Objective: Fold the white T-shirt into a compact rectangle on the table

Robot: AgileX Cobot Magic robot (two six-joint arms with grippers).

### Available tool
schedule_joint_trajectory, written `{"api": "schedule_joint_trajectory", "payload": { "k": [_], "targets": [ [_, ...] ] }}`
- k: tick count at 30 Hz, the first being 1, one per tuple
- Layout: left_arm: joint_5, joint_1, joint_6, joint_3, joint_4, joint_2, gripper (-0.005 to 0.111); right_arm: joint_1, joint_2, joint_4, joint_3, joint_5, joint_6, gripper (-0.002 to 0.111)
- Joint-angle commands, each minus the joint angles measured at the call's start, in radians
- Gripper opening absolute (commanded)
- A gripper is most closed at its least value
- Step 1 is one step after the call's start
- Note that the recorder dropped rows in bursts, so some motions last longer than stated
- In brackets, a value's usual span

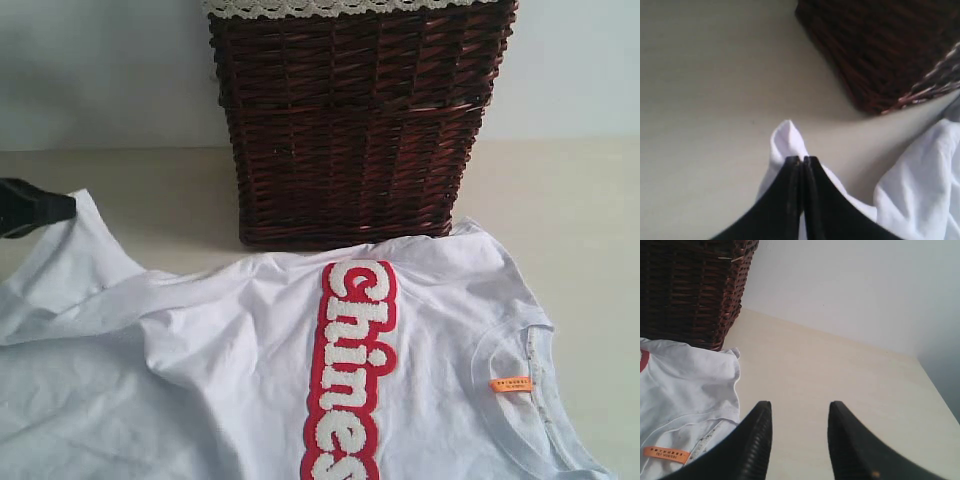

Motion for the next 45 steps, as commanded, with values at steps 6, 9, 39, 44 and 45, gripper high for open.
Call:
{"api": "schedule_joint_trajectory", "payload": {
  "k": [6, 9, 39, 44, 45],
  "targets": [
    [-0.063, 0.0, 0.139, -0.049, -0.082, -0.006, 0.0, 0.0, -0.005, 0.003, 0.002, -0.012, 0.002, 0.037],
    [-0.101, 0.0, 0.155, -0.088, -0.082, 0.041, 0.0, 0.0, -0.005, 0.003, 0.002, -0.012, 0.002, 0.037],
    [-0.183, -0.002, 0.218, -0.41, -0.082, 0.367, 0.098, 0.0, -0.005, 0.003, 0.002, -0.012, 0.002, 0.037],
    [-0.183, 0.003, 0.171, -0.392, -0.049, 0.274, 0.095, 0.0, -0.005, 0.003, 0.002, -0.012, 0.002, 0.037],
    [-0.183, 0.007, 0.132, -0.376, -0.013, 0.248, 0.092, 0.0, -0.005, 0.003, 0.002, -0.012, 0.002, 0.037]
  ]
}}
